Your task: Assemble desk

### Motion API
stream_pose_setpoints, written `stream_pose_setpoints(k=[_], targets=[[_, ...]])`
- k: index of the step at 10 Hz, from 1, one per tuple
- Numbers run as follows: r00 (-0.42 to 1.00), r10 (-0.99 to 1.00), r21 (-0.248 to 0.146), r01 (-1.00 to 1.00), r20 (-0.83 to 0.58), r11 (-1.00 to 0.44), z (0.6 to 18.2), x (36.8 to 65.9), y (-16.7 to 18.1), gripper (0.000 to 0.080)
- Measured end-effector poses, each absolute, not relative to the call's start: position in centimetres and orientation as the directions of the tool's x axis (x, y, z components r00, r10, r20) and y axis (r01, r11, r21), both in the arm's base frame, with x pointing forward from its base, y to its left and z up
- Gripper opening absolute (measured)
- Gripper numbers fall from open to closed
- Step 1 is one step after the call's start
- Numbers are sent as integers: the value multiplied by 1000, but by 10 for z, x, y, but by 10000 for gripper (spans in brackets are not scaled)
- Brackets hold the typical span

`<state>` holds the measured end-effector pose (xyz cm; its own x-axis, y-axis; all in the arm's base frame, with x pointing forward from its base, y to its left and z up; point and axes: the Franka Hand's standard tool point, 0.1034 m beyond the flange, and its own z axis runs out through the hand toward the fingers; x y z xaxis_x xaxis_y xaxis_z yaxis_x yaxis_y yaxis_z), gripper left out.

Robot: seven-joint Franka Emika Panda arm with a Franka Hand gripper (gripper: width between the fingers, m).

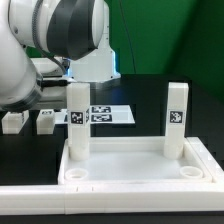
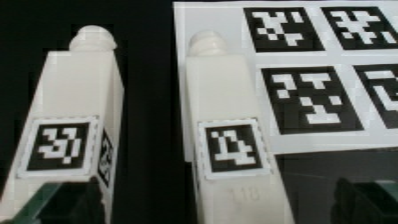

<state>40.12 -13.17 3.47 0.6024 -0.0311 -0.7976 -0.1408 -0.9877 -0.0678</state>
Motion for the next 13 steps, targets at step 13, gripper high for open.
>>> stream_pose_setpoints(k=[13], targets=[[557,-42,-46,-143,-830,-989,11,387,-122,644]])
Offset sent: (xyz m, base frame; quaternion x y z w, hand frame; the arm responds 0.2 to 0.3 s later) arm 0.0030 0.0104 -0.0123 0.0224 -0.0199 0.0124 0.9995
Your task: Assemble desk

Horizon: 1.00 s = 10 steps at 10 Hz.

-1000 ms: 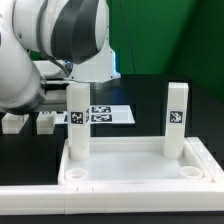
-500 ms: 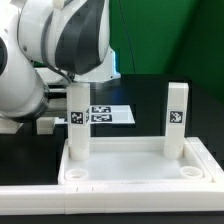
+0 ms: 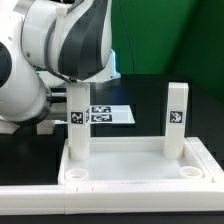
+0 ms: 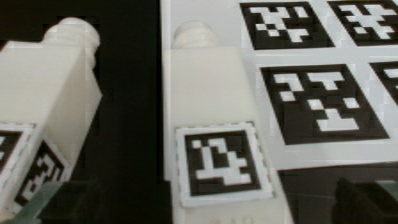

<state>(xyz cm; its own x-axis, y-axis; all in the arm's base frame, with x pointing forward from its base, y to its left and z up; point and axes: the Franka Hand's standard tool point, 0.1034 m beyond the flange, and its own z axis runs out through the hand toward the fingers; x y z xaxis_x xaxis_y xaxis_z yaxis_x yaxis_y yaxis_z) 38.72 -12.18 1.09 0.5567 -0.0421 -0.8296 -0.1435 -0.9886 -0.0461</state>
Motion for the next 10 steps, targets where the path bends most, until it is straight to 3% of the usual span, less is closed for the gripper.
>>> stream_pose_setpoints(k=[1,3,10], targets=[[557,-42,-46,-144,-830,-989,11,387,-122,644],[557,-42,-46,-143,-830,-989,11,387,-122,294],[557,-43,-46,-144,-830,-989,11,387,-122,287]])
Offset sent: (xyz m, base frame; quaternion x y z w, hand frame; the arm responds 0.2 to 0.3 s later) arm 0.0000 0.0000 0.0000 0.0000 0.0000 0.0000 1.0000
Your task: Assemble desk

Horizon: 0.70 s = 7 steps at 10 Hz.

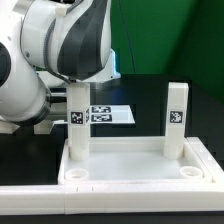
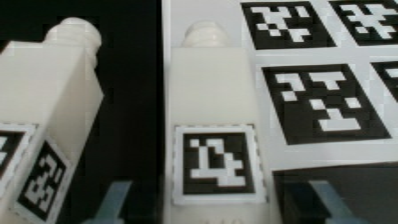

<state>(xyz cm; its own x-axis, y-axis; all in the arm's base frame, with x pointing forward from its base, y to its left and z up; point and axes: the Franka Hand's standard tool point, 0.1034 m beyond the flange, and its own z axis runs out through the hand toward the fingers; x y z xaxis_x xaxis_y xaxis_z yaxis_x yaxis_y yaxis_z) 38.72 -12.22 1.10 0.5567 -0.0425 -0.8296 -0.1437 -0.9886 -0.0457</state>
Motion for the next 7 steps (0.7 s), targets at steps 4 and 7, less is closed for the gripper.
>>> stream_pose_setpoints(k=[4,7], targets=[[614,-13,-93,-141,-789,-986,78,405,-108,288],[709,-26,-106,-141,-704,-984,143,412,-75,288]])
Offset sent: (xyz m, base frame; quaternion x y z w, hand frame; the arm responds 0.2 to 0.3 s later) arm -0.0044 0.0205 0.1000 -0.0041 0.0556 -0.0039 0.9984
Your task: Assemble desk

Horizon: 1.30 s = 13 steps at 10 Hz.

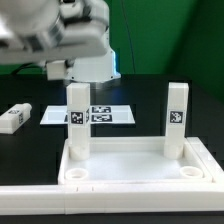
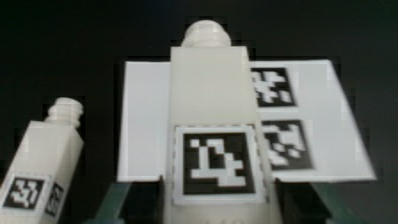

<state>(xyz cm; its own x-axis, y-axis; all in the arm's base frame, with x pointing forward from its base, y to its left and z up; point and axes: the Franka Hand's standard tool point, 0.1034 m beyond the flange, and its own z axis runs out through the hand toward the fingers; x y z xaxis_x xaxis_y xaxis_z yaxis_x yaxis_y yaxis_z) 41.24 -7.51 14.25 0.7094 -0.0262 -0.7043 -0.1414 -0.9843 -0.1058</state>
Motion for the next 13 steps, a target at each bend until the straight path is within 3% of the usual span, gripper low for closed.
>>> stream_pose_setpoints(k=[1,3,7,9,11,13], targets=[[762,-76,-79,-165,-643,-983,162,422,-52,289],[832,-77,-69,-137,-549,-988,179,442,-29,289],[950,-100,-88,-131,-295,-988,177,455,-28,289],[974,-117,-62,-132,-195,-989,184,494,-10,290],[994,-106,-45,-108,-37,-993,199,527,-21,290],[991,-104,-42,-100,85,-994,200,532,-22,290]])
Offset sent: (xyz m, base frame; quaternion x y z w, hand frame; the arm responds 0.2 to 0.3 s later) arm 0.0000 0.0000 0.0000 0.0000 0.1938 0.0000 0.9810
